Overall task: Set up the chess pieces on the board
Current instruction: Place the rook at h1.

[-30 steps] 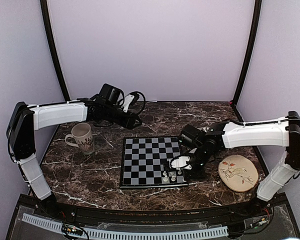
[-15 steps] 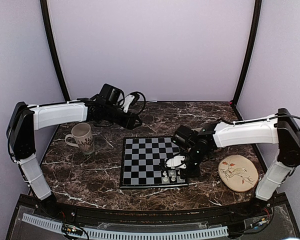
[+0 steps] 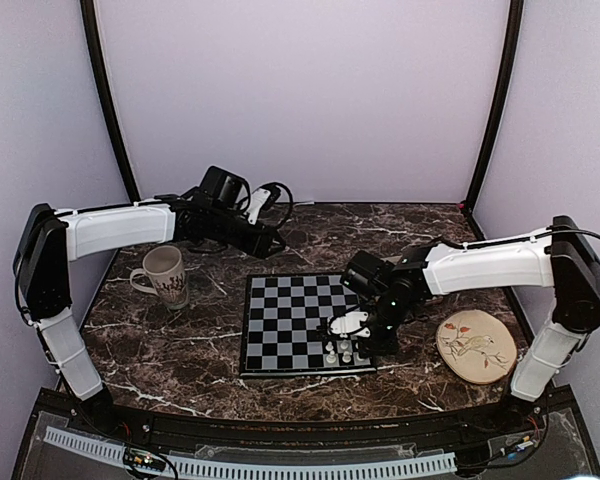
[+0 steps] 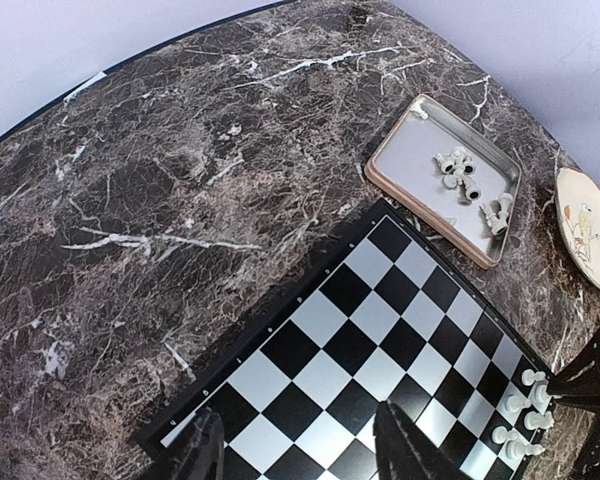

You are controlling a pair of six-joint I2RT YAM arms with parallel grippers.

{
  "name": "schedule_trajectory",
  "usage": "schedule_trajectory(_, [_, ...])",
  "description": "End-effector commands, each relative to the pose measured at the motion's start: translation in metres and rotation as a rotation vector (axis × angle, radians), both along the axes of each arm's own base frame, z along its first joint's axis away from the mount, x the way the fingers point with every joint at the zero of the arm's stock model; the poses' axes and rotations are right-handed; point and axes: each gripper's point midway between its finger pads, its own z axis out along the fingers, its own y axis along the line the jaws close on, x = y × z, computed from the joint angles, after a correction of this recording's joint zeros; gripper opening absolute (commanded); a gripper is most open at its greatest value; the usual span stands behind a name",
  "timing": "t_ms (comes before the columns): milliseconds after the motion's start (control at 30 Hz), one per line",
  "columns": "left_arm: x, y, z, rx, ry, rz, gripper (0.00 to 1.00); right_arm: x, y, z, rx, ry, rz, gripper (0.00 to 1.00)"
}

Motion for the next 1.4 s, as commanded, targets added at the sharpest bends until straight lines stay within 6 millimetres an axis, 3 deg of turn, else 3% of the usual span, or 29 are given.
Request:
schedule_trajectory(0, [-0.002, -0.005, 0.013, -0.009, -0.020, -0.019, 0.53, -0.006, 0.008, 0.001, 0.010, 0.018, 0.020, 0.12])
schedule_trajectory(1367, [-0.006, -0.010, 0.008, 0.005, -0.016, -0.031, 0.53, -0.008, -0.009, 0.003, -0.026, -0.017, 0.018, 0.12])
